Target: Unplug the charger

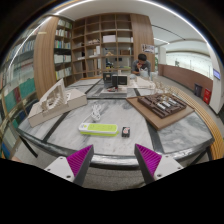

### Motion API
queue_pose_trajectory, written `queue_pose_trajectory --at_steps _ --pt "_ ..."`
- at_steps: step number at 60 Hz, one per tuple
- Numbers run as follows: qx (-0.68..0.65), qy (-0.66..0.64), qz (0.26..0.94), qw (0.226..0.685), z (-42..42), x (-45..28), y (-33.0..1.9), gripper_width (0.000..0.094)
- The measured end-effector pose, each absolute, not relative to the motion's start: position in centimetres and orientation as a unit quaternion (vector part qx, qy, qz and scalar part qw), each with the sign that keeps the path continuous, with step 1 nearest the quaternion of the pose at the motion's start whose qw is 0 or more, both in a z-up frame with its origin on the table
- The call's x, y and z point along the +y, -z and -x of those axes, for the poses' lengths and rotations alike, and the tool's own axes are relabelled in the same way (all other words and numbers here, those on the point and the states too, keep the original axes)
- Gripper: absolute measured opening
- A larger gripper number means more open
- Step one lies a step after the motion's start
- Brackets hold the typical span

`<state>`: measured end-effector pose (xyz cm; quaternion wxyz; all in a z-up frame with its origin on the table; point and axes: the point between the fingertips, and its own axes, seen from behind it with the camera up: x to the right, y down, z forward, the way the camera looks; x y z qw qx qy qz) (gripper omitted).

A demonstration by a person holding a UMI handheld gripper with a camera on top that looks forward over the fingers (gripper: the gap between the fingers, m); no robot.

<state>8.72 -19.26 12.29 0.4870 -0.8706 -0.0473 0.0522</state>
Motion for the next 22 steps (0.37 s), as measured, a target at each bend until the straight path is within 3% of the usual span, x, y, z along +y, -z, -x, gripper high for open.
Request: queue_pose_trajectory --at_steps 13,22 --pt "-0.047 -0.043 0.851 0.522 -9.9 -22.5 -13.6 0.0832" --pt "-0.018 -0.043 0.850 0.524 -12.1 -22.4 -12.6 0.0836"
